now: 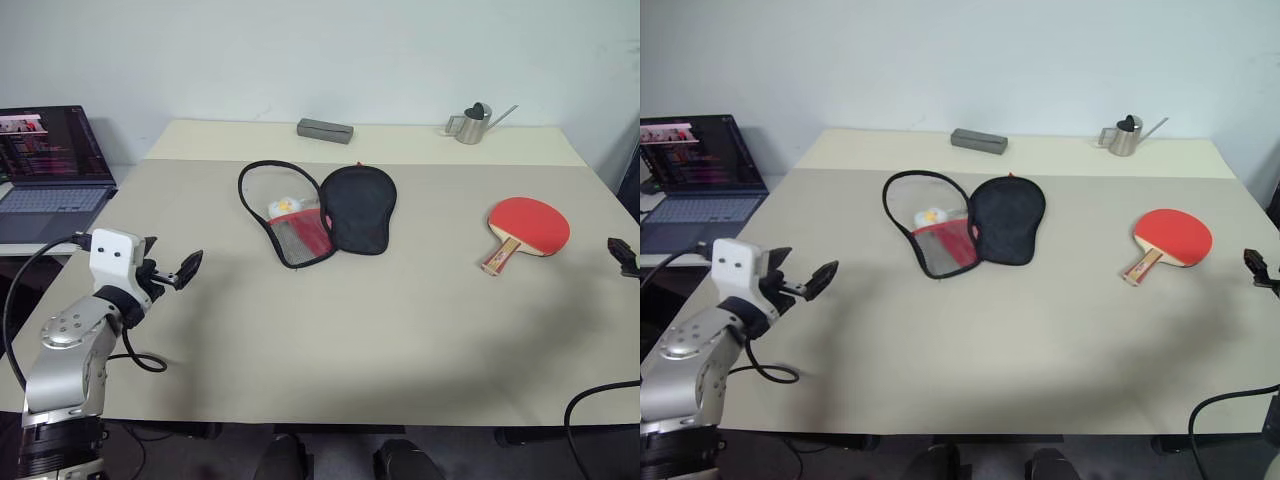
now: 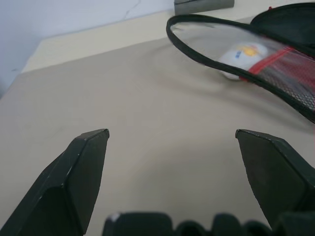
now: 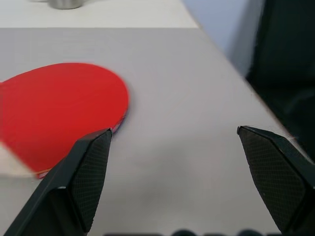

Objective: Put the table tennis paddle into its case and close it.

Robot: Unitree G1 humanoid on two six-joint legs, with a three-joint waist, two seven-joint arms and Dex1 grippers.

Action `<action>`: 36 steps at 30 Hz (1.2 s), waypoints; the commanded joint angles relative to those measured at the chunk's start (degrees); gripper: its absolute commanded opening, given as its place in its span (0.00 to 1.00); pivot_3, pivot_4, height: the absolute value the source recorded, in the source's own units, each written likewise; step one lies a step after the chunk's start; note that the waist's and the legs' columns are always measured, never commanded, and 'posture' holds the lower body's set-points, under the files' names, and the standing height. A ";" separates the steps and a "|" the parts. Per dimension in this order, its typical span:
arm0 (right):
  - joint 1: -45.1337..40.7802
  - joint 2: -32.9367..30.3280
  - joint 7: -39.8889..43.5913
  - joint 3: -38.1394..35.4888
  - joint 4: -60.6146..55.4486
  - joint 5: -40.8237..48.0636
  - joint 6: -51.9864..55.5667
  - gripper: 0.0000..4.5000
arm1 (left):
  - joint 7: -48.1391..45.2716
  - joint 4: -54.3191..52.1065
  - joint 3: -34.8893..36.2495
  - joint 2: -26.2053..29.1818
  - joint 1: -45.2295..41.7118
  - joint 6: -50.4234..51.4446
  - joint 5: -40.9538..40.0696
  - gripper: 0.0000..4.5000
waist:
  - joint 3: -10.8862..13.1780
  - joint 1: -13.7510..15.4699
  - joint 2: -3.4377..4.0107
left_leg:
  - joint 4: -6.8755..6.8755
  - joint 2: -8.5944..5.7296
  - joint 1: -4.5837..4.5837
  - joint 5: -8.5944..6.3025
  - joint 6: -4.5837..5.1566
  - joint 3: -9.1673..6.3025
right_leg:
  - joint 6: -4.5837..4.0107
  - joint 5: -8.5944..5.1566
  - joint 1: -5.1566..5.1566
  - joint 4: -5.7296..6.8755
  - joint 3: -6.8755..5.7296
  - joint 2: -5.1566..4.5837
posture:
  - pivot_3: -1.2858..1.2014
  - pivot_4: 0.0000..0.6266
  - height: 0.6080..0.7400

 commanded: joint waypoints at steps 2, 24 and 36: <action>1.49 1.11 6.00 -0.58 -5.90 2.53 2.57 0.99 | -1.55 0.79 4.10 3.01 0.81 -2.39 -0.33 1.00 | 0.00 0.00 0.00 | 0.00 0.01 0.00 0.00 0.00 -0.01 | -0.01 0.01 -0.01 0.01 -0.01 0.03 | 0.52 0.24 1.00; 13.87 4.89 18.75 1.75 -45.47 13.37 24.36 0.99 | -10.48 -3.18 2.17 6.01 -3.13 -0.21 -5.35 1.00 | -0.01 0.34 0.00 | 0.12 0.08 -0.01 0.02 0.02 -0.07 | 0.01 0.03 -0.09 0.35 -0.05 0.01 | 0.52 0.24 1.00; 10.92 13.23 15.82 8.95 -67.12 21.13 39.08 0.99 | -23.83 -5.15 -4.60 11.57 -8.88 4.48 -10.05 1.00 | 0.00 0.33 0.00 | 0.50 0.11 -0.02 0.02 0.03 -0.14 | 0.00 0.01 -0.14 0.76 -0.06 0.12 | 0.52 0.24 1.00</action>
